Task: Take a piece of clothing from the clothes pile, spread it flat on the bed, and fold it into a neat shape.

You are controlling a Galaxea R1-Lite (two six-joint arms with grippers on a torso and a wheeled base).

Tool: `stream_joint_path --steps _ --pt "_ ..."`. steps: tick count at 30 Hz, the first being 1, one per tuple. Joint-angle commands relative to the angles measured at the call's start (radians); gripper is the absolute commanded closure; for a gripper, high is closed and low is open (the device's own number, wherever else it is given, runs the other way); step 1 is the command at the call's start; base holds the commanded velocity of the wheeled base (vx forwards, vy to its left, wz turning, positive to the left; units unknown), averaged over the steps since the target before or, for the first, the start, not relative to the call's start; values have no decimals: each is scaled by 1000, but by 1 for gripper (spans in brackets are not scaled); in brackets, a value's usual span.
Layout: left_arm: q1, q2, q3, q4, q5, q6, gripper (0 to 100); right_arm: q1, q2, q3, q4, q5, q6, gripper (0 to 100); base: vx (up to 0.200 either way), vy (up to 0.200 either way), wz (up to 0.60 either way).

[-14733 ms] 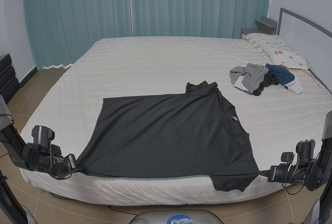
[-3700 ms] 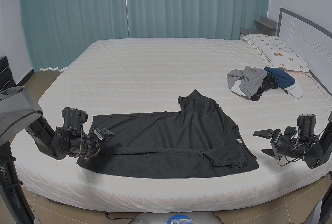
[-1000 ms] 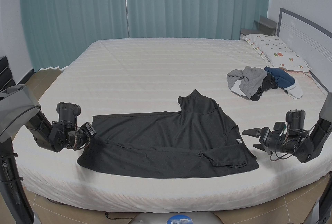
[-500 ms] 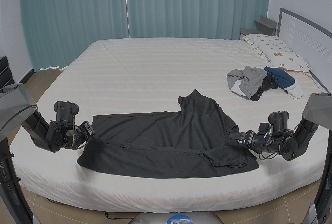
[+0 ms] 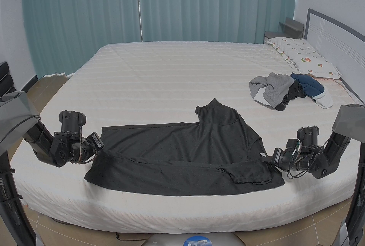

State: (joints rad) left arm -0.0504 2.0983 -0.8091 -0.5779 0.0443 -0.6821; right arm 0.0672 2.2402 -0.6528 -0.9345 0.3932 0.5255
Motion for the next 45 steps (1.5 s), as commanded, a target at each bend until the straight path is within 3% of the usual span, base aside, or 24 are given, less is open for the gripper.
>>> stream_joint_path --steps 1,7,8,13,17,28,29,45 --pt "4 3 -13 0 -1 -2 100 -7 -10 4 -7 1 2 100 0 0 0" --pt "26 19 -36 -2 -11 -11 100 0 -33 24 -43 6 11 100 0 0 0" --pt "26 20 -36 -2 -15 -11 0 2 -33 27 -46 6 13 100 0 0 0" --pt "26 54 -38 -8 -30 -11 0 6 -22 45 -84 6 13 100 0 0 0" --pt "23 89 -42 -11 -101 -19 0 5 -16 44 -87 4 13 100 0 0 0" --pt "17 103 -67 -10 -110 -56 0 3 -19 45 -87 3 13 100 0 0 0" --pt "17 103 -67 -10 -110 -56 100 3 -21 45 -87 3 13 100 0 0 0" --pt "21 88 -41 -5 -23 -5 100 -7 -30 58 -89 3 13 100 0 0 0"
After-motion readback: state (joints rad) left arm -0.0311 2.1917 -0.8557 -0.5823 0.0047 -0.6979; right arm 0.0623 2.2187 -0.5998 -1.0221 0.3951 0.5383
